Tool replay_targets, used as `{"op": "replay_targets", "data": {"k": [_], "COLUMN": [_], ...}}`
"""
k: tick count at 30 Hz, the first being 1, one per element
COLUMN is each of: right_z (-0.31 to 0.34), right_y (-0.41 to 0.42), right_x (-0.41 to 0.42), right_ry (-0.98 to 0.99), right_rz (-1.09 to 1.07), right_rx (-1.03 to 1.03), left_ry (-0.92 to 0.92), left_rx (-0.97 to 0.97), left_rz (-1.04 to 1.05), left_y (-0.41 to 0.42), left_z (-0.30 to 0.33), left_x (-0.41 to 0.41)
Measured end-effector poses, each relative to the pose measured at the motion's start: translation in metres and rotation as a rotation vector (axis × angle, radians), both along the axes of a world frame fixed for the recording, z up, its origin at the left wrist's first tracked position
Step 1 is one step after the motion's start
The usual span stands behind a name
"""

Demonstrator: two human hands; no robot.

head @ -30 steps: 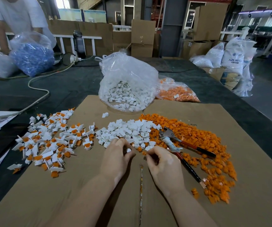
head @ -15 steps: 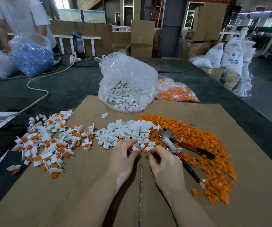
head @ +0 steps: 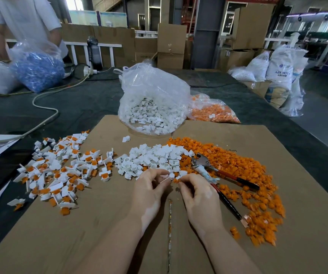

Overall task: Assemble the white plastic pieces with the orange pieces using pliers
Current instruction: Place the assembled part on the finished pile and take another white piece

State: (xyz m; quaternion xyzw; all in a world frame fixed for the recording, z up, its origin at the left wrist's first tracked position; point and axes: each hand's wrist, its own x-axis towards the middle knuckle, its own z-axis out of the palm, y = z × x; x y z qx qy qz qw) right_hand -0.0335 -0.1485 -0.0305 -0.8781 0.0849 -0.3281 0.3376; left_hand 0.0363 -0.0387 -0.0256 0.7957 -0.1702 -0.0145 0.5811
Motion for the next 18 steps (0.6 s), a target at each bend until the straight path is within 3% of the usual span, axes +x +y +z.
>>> {"op": "replay_targets", "data": {"k": [8,18], "right_z": [-0.002,-0.004], "right_y": [0.001,0.001], "right_x": [0.0,0.0], "right_ry": [0.081,0.11], "right_rz": [-0.002,-0.026], "right_rx": [-0.035,-0.038], "left_ry": [0.098,0.021], "left_rx": [-0.048,0.04], "left_rz": [-0.061,-0.14], "left_y": [0.006,0.005], "left_z": [0.003,0.003], "left_x": [-0.002,-0.01]}}
